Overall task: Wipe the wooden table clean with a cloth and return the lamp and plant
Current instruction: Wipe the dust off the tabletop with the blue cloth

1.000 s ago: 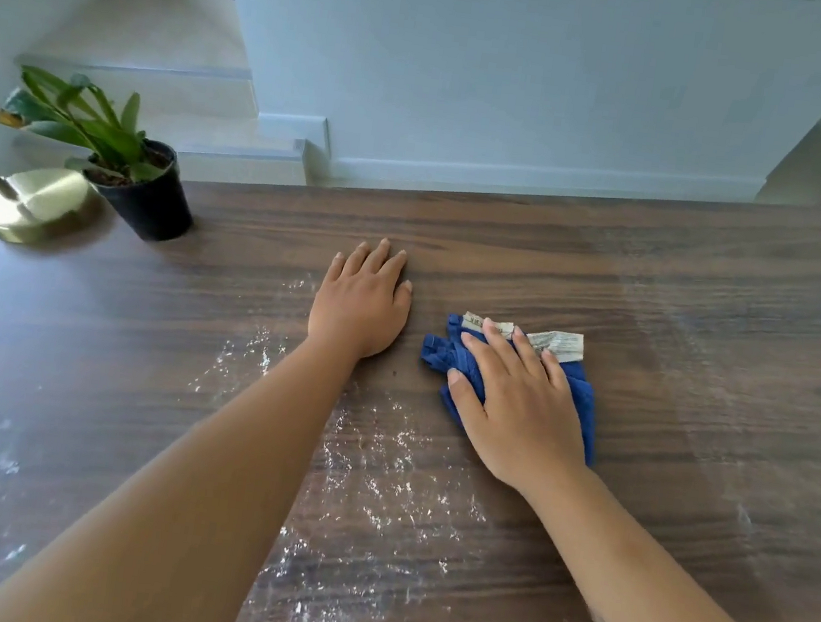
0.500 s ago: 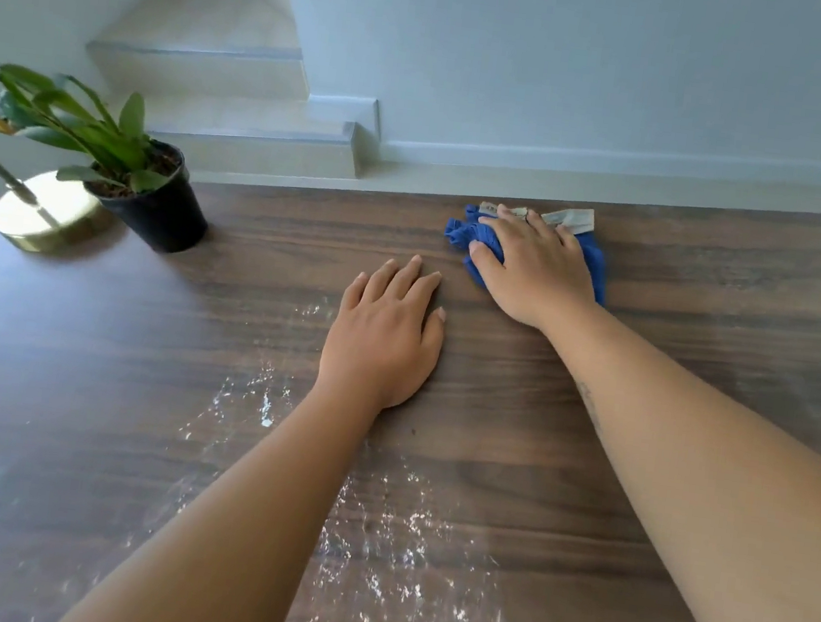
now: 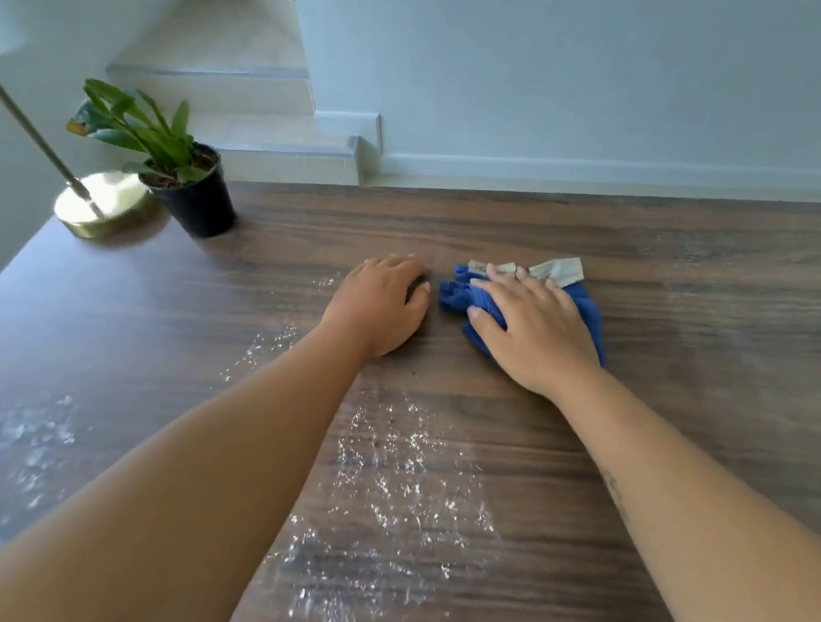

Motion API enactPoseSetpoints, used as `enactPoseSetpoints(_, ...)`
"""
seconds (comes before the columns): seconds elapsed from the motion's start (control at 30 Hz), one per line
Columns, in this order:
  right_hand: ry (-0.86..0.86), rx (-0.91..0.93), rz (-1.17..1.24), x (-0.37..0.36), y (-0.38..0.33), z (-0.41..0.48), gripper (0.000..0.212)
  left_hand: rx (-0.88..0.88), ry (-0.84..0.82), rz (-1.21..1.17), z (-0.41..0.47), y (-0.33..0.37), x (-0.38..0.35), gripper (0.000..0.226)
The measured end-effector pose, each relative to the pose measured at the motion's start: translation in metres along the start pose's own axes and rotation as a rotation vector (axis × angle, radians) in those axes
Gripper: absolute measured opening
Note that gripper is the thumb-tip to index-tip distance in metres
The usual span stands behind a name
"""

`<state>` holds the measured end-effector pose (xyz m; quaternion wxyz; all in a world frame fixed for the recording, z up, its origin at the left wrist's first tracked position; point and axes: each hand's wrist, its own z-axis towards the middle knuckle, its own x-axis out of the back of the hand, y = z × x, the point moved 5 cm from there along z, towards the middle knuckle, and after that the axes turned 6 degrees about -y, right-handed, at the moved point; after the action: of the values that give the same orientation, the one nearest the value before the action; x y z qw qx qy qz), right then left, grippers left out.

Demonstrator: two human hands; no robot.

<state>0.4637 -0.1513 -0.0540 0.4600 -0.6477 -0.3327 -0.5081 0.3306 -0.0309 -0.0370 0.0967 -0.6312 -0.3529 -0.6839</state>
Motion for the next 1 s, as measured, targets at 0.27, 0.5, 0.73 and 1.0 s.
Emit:
enactPoseSetpoints(0.27,-0.008,-0.087,0.012,-0.017,-0.043,-0.124,0.051,0.043,-0.06,0.121,-0.138,-0.025,-0.003,0.056)
enactPoseSetpoints(0.5,0.03,-0.2,-0.009,-0.031,-0.08,-0.222,0.055,0.031,0.006,0.133,-0.226,-0.063,-0.005,0.065)
enactPoseSetpoints(0.73,0.148,-0.444,-0.059,-0.047,-0.127,-0.279,0.054,0.001,0.075,0.104,-0.23,-0.066,-0.008,0.066)
enactPoseSetpoints(1.0,0.119,-0.425,-0.075,-0.05,-0.137,-0.251,0.06,0.006,0.092,0.134,-0.231,-0.062,-0.005,0.062)
